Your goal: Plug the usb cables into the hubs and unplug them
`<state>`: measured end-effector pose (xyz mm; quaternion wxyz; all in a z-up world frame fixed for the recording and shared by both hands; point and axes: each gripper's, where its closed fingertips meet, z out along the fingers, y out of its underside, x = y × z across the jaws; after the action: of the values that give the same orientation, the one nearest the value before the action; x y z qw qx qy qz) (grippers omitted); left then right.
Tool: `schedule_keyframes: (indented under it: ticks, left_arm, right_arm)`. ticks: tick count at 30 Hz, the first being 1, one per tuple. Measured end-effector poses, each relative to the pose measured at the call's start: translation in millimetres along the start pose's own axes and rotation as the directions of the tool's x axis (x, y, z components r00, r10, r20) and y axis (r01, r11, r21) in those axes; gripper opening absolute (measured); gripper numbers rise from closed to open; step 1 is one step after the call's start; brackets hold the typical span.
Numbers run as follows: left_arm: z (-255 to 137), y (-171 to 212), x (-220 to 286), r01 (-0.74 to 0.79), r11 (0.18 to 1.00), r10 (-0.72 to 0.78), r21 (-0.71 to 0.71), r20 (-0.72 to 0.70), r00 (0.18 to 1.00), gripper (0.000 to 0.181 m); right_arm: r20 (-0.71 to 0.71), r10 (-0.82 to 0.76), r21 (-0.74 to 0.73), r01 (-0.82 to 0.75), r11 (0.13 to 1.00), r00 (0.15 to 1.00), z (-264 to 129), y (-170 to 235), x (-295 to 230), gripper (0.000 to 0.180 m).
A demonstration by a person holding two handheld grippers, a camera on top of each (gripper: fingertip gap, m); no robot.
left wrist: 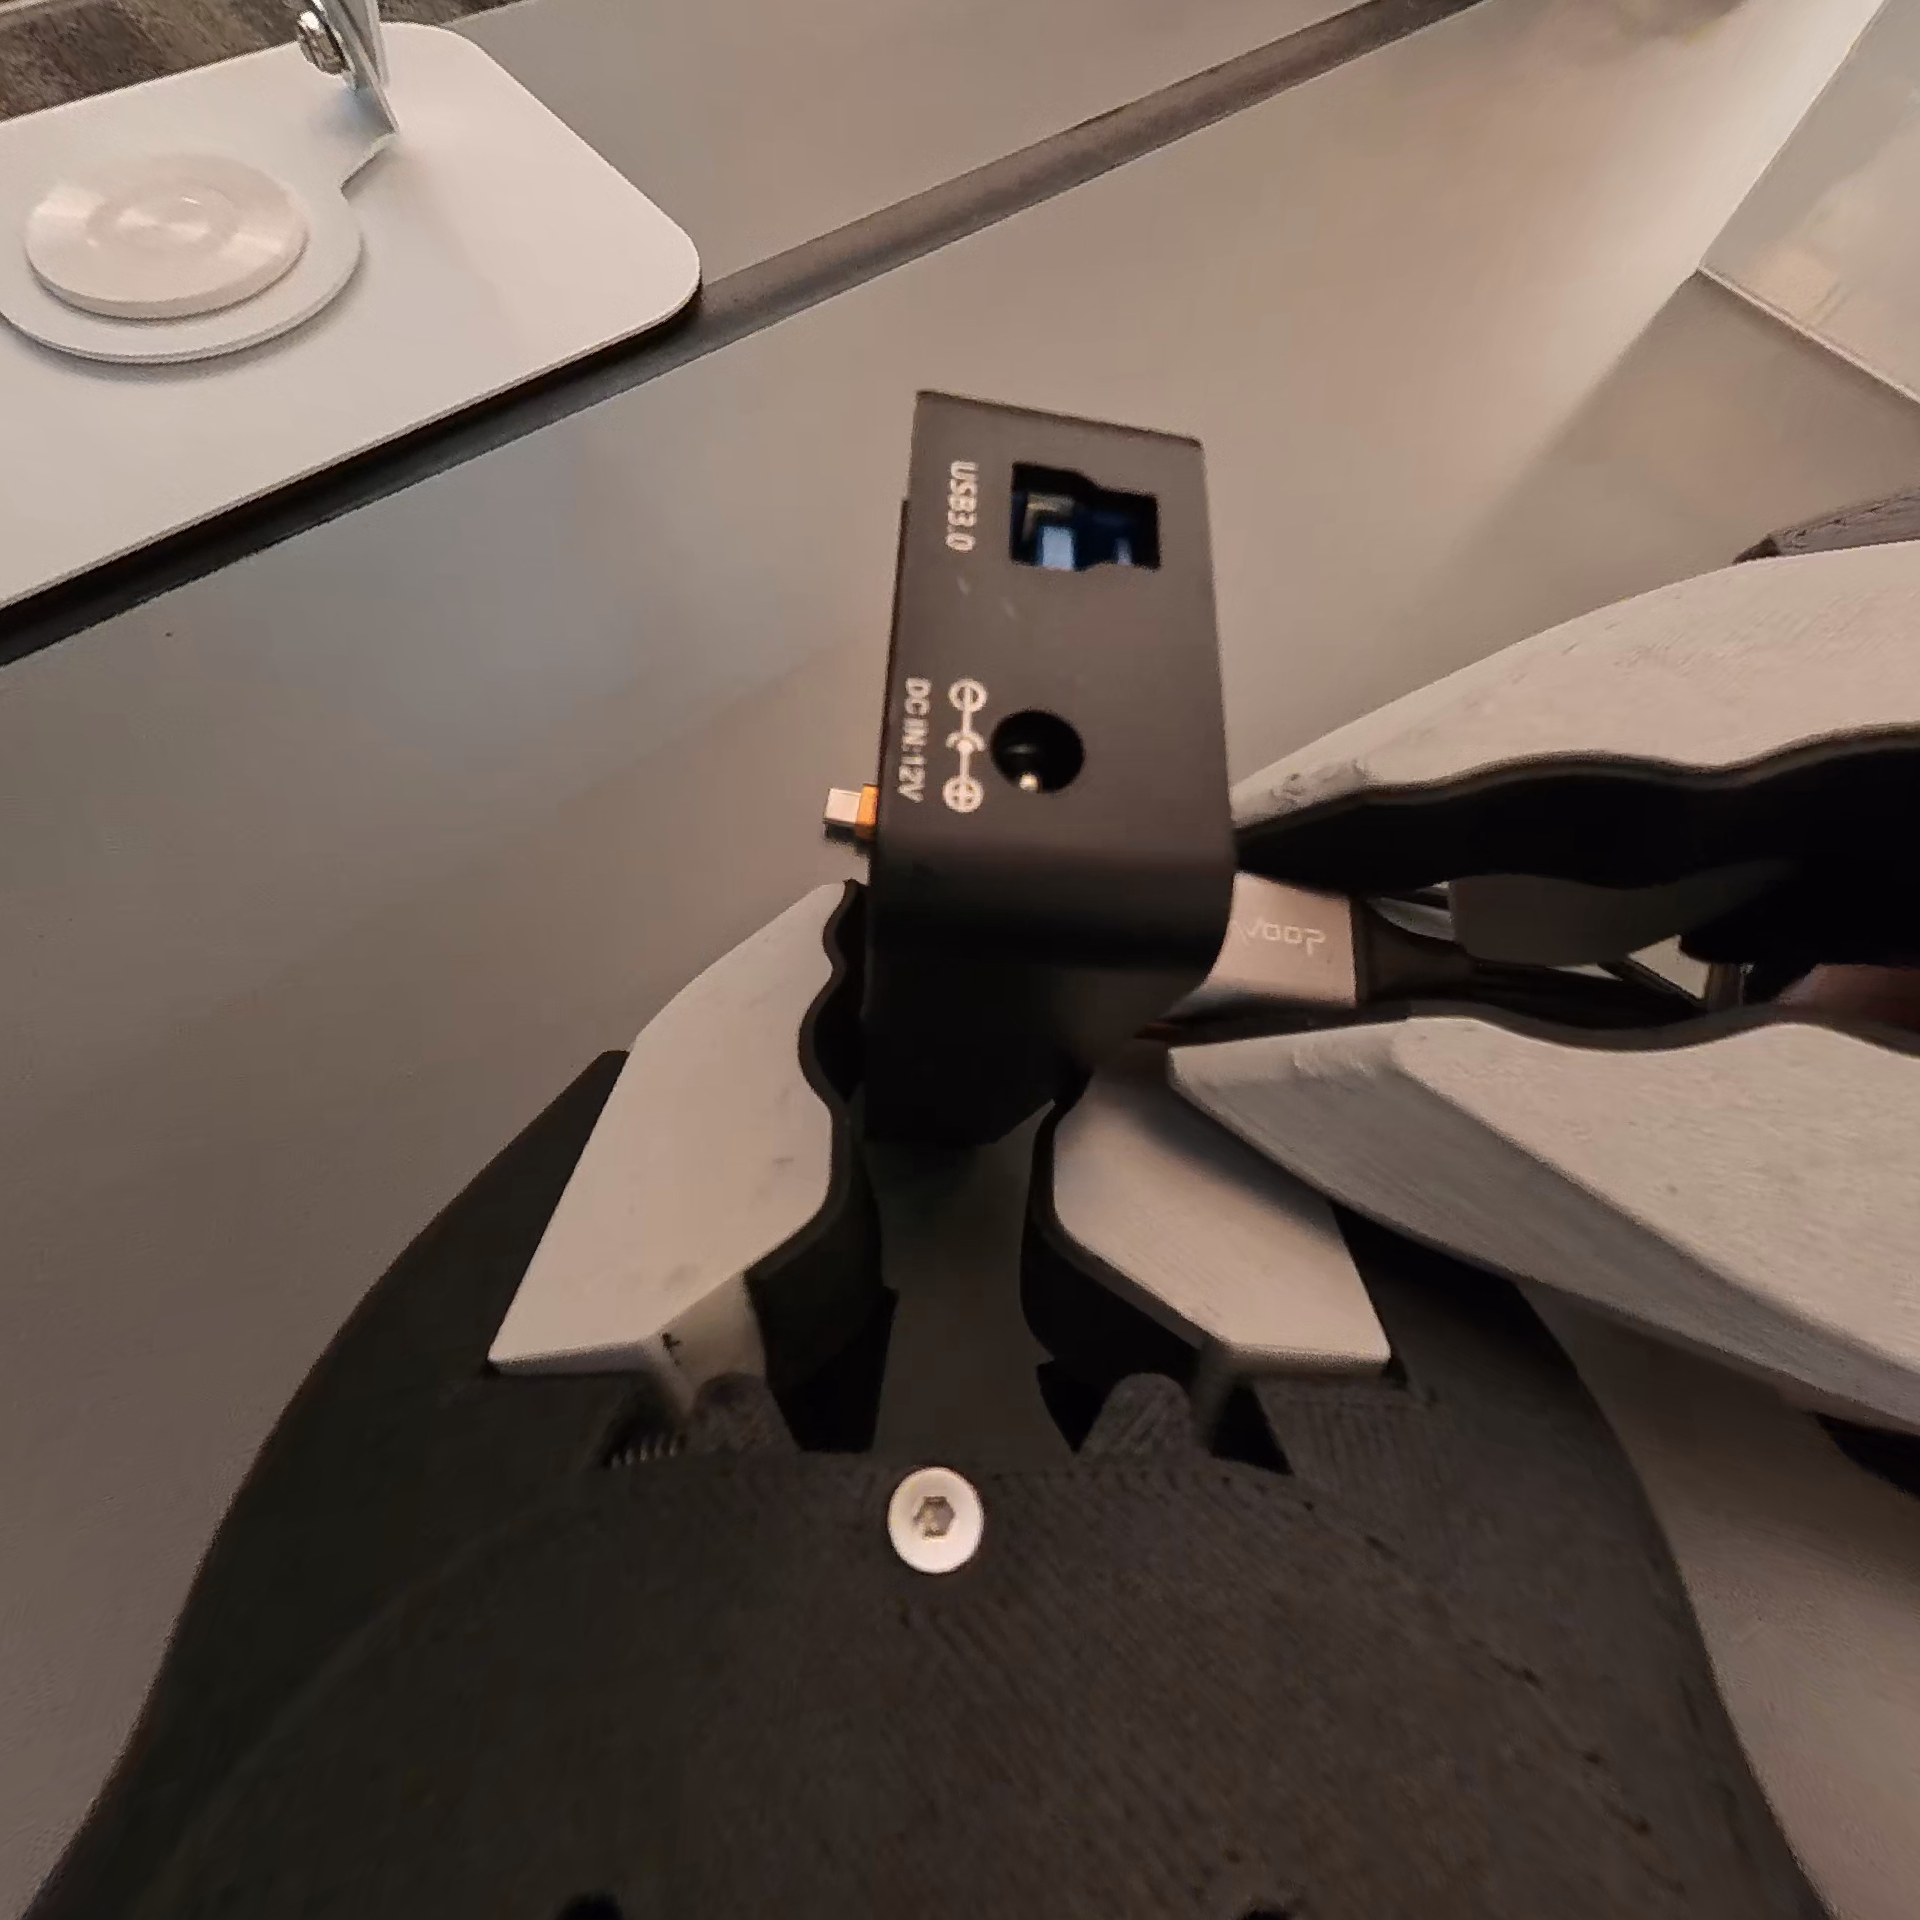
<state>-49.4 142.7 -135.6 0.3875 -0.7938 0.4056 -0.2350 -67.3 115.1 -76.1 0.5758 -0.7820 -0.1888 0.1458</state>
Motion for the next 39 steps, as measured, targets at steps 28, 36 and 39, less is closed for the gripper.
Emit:
schedule_keyframes:
  ticks: [28, 36, 39]
  left_arm:
    - [-17.7, 8.7, -37.9, 0.023, 1.000, -0.024, 0.002, 0.057, 0.998, 0.029]
    - [-16.7, 8.0, -36.7, 0.023, 1.000, -0.023, 0.002, 0.050, 0.998, 0.030]
    - [-15.4, 7.2, -35.0, 0.019, 1.000, -0.019, 0.001, 0.048, 0.999, 0.029]
  right_arm:
    - [0.280, 0.025, 0.041, -0.038, 0.998, 0.960, -217.5, -121.2, 47.7, 0.018]
    - [-0.070, -0.114, -0.218, 0.096, 0.971, 0.991, -340.0, -104.5, 146.4, 0.018]
    - [-0.066, -0.012, -0.348, -0.012, 0.938, 0.998, -350.6, -41.5, 181.4, 0.018]
